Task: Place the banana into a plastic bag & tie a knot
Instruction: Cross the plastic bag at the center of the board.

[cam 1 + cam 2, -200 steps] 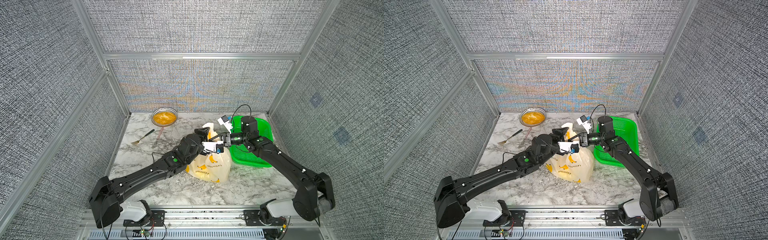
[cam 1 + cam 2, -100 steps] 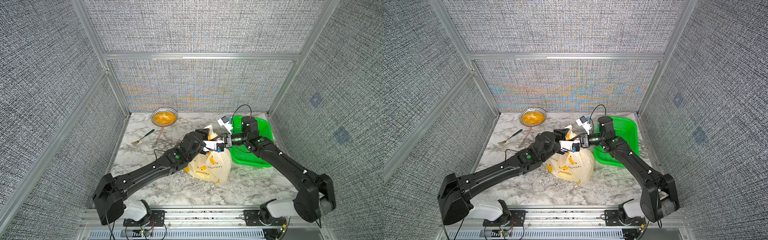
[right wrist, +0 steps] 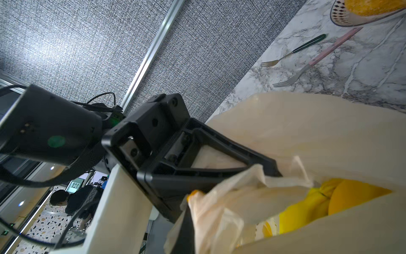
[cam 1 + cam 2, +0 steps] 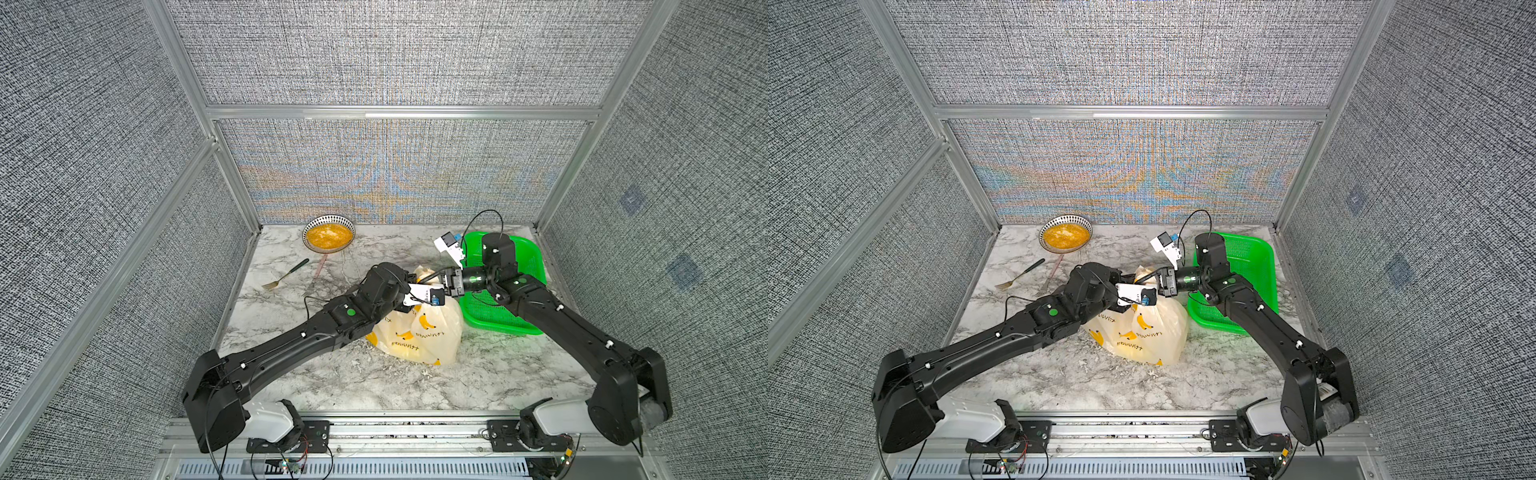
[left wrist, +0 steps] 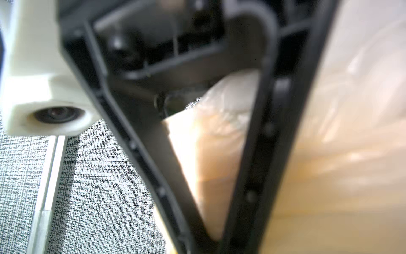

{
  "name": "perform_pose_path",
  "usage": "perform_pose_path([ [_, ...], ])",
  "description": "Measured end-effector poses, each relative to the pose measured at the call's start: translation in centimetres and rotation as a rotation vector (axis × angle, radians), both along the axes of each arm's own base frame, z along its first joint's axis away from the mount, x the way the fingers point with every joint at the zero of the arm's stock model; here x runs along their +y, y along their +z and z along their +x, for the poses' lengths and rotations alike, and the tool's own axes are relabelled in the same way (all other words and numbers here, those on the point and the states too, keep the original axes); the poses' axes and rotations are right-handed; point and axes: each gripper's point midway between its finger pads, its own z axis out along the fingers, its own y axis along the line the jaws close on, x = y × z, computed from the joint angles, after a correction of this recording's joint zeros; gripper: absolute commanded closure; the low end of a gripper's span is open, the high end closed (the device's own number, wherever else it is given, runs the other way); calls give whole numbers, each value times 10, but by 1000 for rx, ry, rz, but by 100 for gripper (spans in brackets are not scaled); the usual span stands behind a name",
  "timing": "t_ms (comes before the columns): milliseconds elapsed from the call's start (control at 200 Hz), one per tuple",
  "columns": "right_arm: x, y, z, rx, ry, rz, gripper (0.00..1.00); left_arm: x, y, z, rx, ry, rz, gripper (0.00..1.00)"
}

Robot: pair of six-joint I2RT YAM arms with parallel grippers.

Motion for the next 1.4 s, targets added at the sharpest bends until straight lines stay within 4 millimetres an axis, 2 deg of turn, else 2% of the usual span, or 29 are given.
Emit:
perform_pose_path([
  [85,0,0,-1,7,10,5,100,3,2,-7,21,-9,-24,100],
  [150,1,1,-5,12,29,13,83,5,3,-13,42,-23,-43,100],
  [255,-1,-1,-2,8,11,7,64,11,9,-21,73,-27,-72,100],
  [330,-3,1,-3,-11,3,8,57,11,12,-25,85,-37,-93,100],
  [470,-6,9,-9,-72,4,24,46,7,3,-29,126,-56,-86,100],
  [691,-19,28,-15,-273,-43,34,27,7,-3,-36,169,-78,-76,100],
  [841,-31,34,-21,-437,-116,39,3,7,3,-44,193,-108,-97,100],
  [1141,-33,42,-28,-647,-151,73,4,3,10,-55,255,-170,-131,100],
  [1251,-24,40,-29,-687,-112,64,10,3,11,-58,281,-184,-138,100],
  [1396,-8,25,-35,-694,-38,33,11,4,13,-60,301,-195,-140,100],
])
